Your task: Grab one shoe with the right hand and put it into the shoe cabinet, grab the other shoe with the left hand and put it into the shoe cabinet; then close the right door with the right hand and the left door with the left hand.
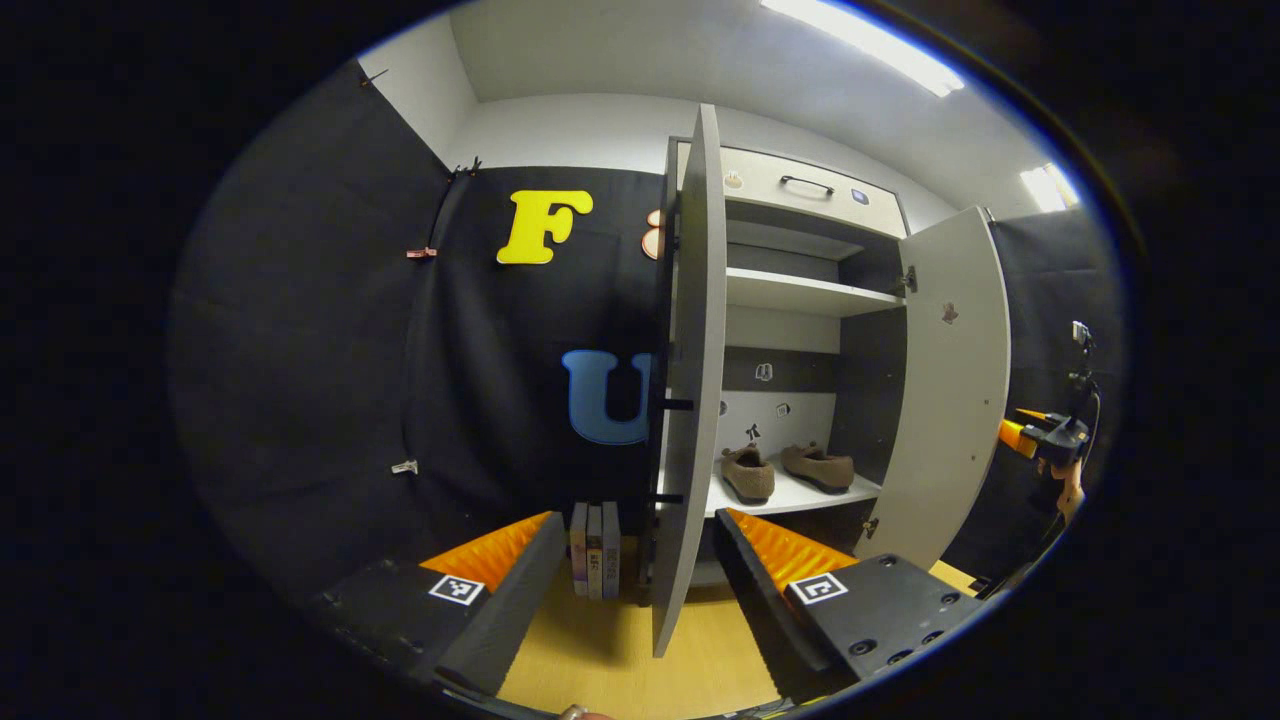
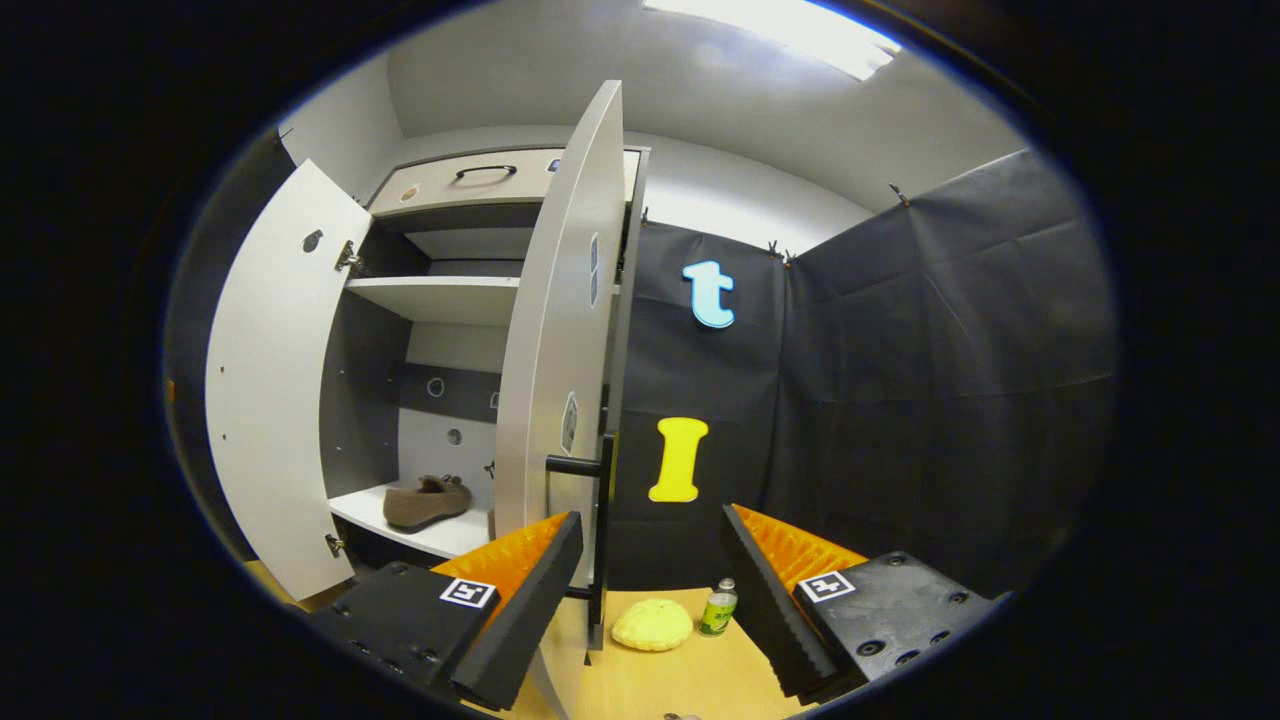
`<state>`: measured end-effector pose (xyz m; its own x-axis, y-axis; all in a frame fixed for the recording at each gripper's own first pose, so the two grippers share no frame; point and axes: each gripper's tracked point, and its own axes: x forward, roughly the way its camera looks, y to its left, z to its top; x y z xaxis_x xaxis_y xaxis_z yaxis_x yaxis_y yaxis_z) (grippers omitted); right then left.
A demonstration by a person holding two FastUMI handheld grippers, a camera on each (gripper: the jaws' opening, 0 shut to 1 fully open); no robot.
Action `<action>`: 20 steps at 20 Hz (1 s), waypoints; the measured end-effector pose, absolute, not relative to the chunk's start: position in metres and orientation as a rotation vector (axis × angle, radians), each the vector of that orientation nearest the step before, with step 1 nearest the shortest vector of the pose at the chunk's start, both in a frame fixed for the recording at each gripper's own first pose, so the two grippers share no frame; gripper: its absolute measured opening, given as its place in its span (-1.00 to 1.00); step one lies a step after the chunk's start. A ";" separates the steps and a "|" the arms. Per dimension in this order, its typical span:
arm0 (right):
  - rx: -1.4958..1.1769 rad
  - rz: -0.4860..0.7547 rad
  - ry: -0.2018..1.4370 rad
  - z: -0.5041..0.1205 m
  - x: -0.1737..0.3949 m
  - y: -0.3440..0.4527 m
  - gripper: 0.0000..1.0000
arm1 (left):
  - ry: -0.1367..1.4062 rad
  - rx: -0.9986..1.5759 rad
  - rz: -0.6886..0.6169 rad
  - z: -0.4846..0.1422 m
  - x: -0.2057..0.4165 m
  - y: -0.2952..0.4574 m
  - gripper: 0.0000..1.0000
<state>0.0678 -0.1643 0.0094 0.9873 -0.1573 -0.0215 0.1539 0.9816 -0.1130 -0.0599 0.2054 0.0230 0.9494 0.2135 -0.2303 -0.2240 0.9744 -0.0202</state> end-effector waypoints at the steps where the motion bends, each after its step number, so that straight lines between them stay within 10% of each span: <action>1: -0.096 -0.119 0.032 0.007 0.073 -0.149 0.87 | 0.225 -0.052 0.222 0.024 -0.060 0.206 0.89; 11: -0.035 0.166 0.066 -0.030 0.147 -0.018 0.89 | 0.232 -0.066 0.268 0.020 -0.064 0.219 0.89; 20: -0.153 0.124 0.059 -0.024 0.110 -0.023 0.94 | 0.223 -0.052 0.269 0.014 -0.040 0.249 0.89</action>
<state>0.1104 -0.0225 -0.0240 0.9906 0.1185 -0.0680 -0.1275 0.9807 -0.1479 -0.0397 0.2491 0.0140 0.9397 0.2576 -0.2252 -0.2691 0.9629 -0.0217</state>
